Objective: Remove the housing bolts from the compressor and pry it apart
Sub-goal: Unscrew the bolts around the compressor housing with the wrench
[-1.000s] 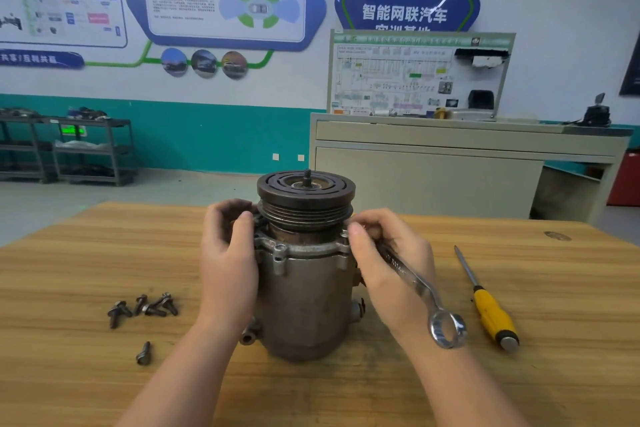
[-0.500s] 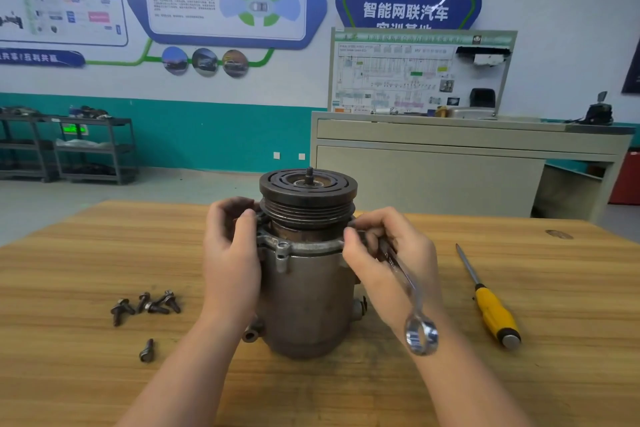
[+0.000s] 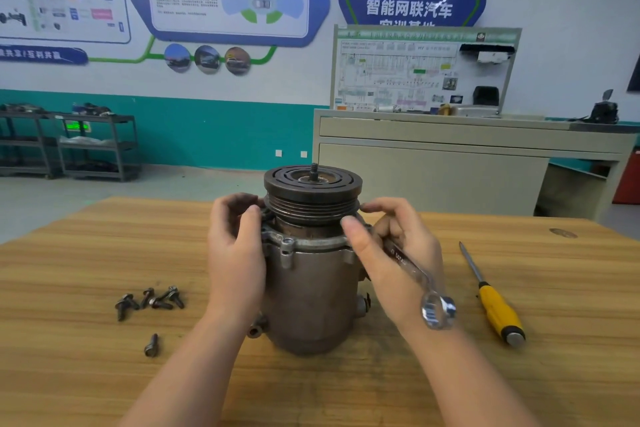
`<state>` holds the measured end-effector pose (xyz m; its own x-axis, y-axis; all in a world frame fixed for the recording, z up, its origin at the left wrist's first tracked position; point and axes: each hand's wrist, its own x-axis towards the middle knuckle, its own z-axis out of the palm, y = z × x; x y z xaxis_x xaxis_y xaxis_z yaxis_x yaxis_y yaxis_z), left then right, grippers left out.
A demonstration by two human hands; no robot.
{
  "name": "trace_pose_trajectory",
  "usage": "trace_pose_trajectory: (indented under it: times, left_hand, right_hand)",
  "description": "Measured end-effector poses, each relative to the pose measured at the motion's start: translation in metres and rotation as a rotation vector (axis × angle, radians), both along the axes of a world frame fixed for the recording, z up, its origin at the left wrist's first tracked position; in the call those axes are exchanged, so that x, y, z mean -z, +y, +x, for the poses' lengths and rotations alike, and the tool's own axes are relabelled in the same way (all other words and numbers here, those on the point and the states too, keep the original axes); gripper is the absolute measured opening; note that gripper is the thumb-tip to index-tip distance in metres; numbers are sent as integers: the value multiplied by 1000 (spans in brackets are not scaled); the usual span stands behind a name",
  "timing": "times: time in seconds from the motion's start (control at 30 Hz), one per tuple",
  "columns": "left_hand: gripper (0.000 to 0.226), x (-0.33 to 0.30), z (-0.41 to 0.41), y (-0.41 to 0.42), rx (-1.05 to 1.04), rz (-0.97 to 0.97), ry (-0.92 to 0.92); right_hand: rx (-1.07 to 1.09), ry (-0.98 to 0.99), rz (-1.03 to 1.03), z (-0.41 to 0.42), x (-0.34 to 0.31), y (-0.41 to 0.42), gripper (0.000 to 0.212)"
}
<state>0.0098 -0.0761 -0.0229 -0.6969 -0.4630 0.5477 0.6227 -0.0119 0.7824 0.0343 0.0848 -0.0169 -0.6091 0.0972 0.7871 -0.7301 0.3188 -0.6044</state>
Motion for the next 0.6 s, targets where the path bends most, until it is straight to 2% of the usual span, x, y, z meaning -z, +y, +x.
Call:
trace_pose_trajectory:
  times: [0.03,0.1,0.2,0.27,0.37,0.47,0.6]
  left_hand:
    - [11,1,0,1,-9,3,2]
    - [11,2,3,1,-108,-54,32]
    - [14,0,10,3,-367,-370,289]
    - [19,0,15,7,-440,-608,445]
    - [25,-5,19,12,-535,-870,530]
    - [33,-10,23,15,-445,-986,588]
    - [30,-11,24,19,-400,-945,696]
  right_hand:
    - [1,-17,-2,-1,0,0,22]
    - [31,-5,33,-2,1,1,18]
    - [60,62,51,-1,0,0,13]
    - [44,70,-35,0,-4,0,10]
    - [-14,90,-180,2,-9,3,18]
    - [-34,144,-88,6,-11,5,22]
    - [-24,261,80,11,-12,4,30]
